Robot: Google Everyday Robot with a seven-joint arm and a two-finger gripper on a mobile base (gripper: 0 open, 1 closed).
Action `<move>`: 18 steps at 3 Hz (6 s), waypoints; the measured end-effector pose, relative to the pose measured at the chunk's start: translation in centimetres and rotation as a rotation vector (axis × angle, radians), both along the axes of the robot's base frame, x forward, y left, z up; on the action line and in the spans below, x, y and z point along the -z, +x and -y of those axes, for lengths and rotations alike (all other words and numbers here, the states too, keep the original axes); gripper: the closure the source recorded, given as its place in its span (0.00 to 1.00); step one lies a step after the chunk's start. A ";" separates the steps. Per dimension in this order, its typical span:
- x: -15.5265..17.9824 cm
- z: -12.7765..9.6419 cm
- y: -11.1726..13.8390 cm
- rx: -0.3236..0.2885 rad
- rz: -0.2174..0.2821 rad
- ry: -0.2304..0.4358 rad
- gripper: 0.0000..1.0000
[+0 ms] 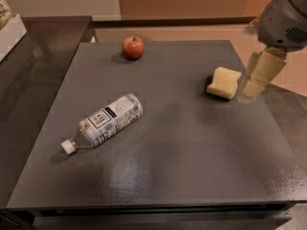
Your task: Move apple near sponge
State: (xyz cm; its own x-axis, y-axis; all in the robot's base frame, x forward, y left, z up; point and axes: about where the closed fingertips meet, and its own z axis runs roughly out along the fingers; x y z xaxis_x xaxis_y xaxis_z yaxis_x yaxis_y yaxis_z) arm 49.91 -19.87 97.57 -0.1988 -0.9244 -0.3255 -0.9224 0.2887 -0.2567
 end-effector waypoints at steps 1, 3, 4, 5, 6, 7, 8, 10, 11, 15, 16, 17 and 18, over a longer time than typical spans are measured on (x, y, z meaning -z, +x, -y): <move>0.7 -1.6 4.0 -0.005 0.019 0.047 0.00; 2.1 -6.2 12.8 0.015 0.048 0.135 0.00; 3.1 -9.2 16.4 0.047 0.049 0.168 0.00; 4.0 -12.2 19.2 0.074 0.044 0.210 0.00; 4.8 -15.3 21.7 0.102 0.044 0.285 0.00; 5.6 -17.5 23.6 0.136 0.070 0.364 0.00; 6.5 -19.4 25.7 0.146 0.115 0.430 0.00; 8.4 -23.3 28.3 0.128 0.106 0.497 0.00; 9.5 -24.8 29.1 0.113 0.073 0.499 0.00; 10.6 -24.9 29.6 0.131 0.010 0.464 0.62; 9.2 -22.5 28.3 0.150 0.018 0.450 0.87; 8.2 -19.4 26.6 0.179 0.021 0.433 1.00; 8.1 -15.6 25.0 0.218 0.017 0.403 1.00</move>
Offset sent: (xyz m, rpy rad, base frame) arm 0.1414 0.0603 -0.0199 0.1459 -0.0560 -0.0053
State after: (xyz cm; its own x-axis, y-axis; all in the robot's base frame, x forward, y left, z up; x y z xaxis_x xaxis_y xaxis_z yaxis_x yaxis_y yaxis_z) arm 74.94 -4.26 89.52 -0.3661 -0.6606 -0.6554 -0.8256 0.5555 -0.0988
